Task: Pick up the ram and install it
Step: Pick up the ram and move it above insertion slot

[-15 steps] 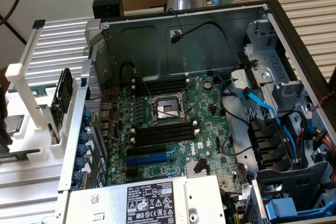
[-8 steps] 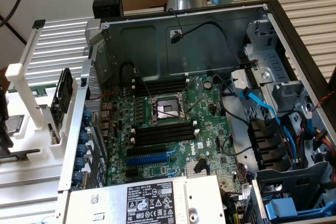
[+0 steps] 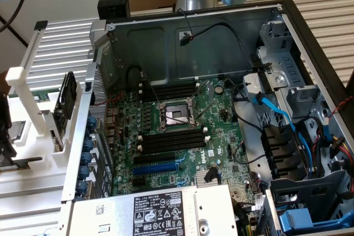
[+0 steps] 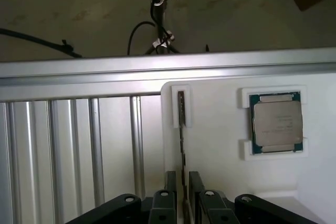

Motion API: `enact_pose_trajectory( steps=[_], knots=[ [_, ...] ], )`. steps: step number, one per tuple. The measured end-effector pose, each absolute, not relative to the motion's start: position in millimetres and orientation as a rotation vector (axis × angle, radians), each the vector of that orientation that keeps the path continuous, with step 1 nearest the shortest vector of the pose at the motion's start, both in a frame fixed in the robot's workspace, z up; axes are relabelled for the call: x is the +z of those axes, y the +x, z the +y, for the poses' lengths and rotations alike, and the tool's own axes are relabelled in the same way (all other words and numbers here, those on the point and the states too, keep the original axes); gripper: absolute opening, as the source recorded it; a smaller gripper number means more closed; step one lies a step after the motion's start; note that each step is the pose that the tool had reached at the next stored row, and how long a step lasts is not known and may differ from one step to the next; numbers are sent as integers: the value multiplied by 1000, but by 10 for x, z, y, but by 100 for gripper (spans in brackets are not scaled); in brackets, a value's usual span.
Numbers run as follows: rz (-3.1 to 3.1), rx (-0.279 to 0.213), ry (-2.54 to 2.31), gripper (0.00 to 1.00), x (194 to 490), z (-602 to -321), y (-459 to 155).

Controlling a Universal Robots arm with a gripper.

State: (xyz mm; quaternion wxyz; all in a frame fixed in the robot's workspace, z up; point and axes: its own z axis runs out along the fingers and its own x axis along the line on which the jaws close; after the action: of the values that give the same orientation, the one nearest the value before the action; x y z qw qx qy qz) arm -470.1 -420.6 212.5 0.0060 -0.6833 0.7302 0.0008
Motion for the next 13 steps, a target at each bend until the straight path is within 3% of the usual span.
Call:
enact_pose_trajectory(
  steps=[13],
  knots=[
    [2285,3,-2139,24,2038,-4194,-4675]
  ],
)
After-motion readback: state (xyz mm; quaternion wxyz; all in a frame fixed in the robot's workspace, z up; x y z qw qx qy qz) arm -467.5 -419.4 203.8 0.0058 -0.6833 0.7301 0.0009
